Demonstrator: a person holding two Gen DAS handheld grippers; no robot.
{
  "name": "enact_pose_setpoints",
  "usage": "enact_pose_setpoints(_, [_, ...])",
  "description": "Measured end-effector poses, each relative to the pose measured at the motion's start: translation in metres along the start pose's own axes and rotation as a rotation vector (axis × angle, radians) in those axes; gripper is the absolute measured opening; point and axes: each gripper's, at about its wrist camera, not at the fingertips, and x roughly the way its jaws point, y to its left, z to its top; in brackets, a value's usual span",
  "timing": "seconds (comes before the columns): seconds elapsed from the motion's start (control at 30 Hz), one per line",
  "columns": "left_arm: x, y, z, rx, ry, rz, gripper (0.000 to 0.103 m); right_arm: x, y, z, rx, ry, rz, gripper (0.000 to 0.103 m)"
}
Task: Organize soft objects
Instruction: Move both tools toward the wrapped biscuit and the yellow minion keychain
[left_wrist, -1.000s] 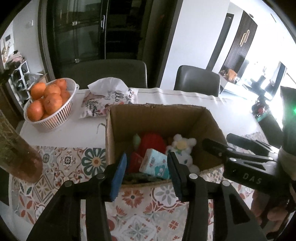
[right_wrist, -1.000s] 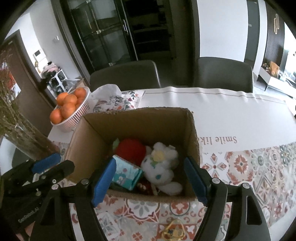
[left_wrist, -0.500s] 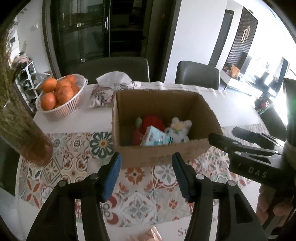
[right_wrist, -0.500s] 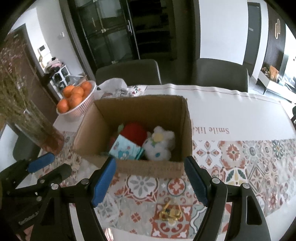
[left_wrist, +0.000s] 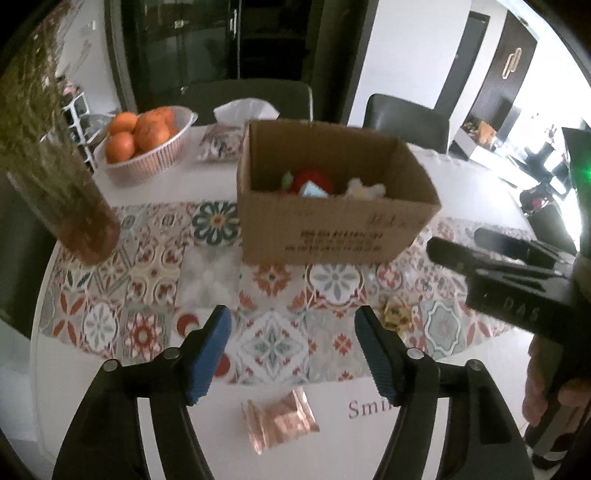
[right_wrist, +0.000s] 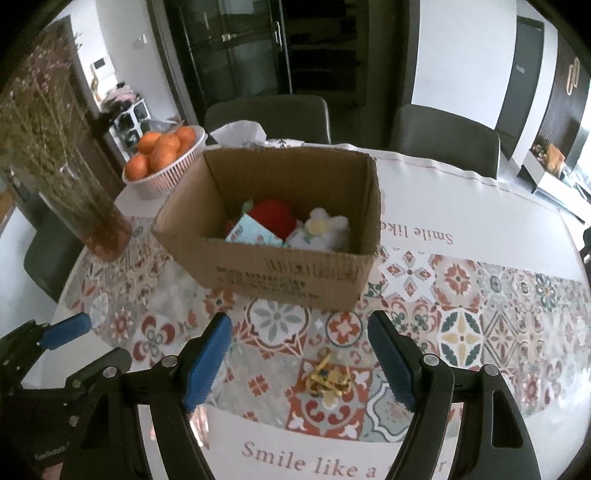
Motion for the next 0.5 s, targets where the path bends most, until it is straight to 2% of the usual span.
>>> enact_pose_setpoints(0.27, [0.004,-0.007,-0.036,-0.034,0.083,0.026,0.074,0.010,-0.003,-0.020,-0.038,0.058,0.000,0.077])
enact_pose_setpoints(0.37, [0.006,-0.008,-0.047,-0.042,0.110,0.048,0.080,0.019,-0.005,-0.027,-0.040,0.097,0.008,0.077])
enact_pose_setpoints(0.5, [0.013,-0.006,-0.059,-0.082,0.162,0.053,0.081,0.034,-0.005,-0.037,-0.054,0.154,0.018,0.077])
